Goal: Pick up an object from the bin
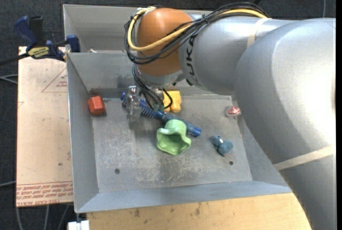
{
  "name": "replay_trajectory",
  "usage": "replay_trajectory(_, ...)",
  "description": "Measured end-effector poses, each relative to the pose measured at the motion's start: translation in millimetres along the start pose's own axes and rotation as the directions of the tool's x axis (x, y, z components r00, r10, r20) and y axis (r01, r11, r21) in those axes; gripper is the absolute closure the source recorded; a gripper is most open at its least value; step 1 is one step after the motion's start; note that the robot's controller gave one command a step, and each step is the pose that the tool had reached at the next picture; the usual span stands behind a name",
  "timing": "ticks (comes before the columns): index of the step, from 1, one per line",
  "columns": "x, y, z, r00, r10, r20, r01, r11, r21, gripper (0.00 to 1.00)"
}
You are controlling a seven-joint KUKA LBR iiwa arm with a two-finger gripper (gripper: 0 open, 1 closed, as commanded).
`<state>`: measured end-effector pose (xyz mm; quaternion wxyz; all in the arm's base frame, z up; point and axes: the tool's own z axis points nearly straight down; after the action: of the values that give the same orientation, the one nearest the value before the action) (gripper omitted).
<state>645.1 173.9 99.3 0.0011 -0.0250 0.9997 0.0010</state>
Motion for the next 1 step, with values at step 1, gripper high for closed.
replay_trajectory(1,9.6,-93.6,-66.4,0.997,0.081,0.007,-0.082,0.997,0.004,1.0)
